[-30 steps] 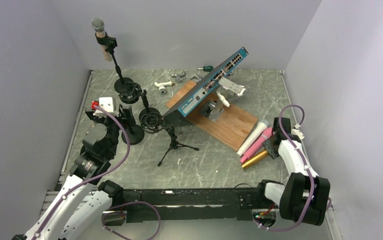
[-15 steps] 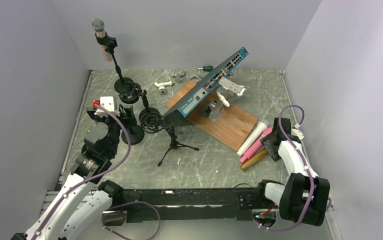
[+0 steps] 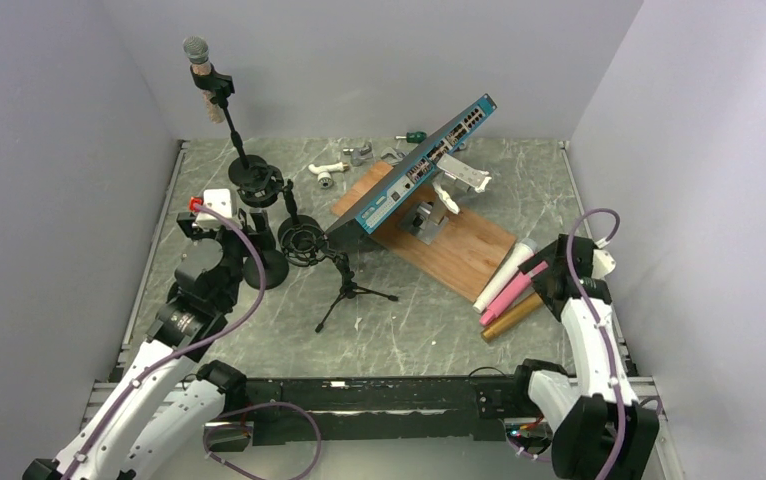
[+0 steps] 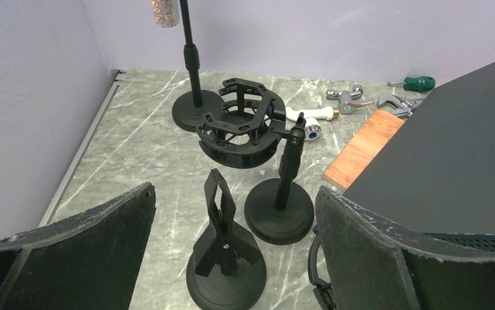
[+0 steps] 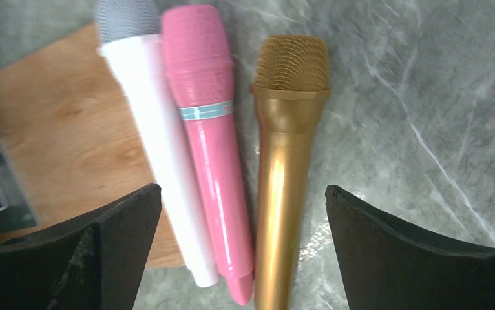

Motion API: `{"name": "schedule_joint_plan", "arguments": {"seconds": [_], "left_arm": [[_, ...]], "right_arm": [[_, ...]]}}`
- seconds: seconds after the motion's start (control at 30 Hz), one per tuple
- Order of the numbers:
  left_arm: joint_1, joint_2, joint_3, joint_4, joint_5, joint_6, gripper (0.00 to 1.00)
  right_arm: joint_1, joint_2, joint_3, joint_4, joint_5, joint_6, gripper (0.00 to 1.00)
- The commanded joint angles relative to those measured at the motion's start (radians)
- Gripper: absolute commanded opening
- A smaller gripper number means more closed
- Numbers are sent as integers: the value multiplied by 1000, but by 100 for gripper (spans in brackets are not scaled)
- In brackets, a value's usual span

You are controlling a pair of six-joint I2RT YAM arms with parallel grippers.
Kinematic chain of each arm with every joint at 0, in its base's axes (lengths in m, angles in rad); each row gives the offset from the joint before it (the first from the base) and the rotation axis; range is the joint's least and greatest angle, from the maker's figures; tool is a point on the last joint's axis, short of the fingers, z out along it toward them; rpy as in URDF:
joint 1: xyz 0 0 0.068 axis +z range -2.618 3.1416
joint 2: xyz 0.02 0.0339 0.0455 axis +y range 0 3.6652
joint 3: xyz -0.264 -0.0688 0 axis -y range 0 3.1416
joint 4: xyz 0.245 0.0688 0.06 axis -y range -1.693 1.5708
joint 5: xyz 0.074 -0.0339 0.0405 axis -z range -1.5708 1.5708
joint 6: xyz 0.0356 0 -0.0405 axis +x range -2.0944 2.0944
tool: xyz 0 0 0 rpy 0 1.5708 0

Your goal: Remove the microphone from the stand

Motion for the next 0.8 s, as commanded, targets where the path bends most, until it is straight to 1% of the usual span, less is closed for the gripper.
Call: {"name": "schedule_joint_plan", "arguments": {"seconds": [0.0,0.03,0.1,0.17,0.23,0.3,0.4,0.5,0.6,0.67,0.77], "left_arm": [[21,12,-1,8,-5,-33,96],[21,16,0,2,-17,-40,96],[23,23,2,-7,-48,-52,98],[24,29,2,-7,-72,-55,99],[27,39,7,-9,-76,-51,99],[30,51,16,-18,-73,-52,99],[31,64,48,-75,-69,-97,99],[31,69,119,-149,-37,-141,99],[32,79,194,-200,3,-115,99],[36,99,263,-268,4,-105,99],[57,142,351,-316,49,-86,99]], "right_arm": [[-2,-90,46,-7,-91,-44,100],[-2,-106,39,21,-160,-82,100],[-1,-140,-10,149,-404,-176,100],[11,-186,-88,306,-629,-202,100],[56,-224,-145,420,-737,-186,100],[171,-242,-165,472,-737,-188,100],[381,-213,-149,467,-605,-218,100],[535,-140,-135,463,-505,-256,100],[610,-75,-135,460,-451,-298,100],[627,-53,-152,472,-437,-324,100],[637,-55,-185,530,-480,-332,100]]}}
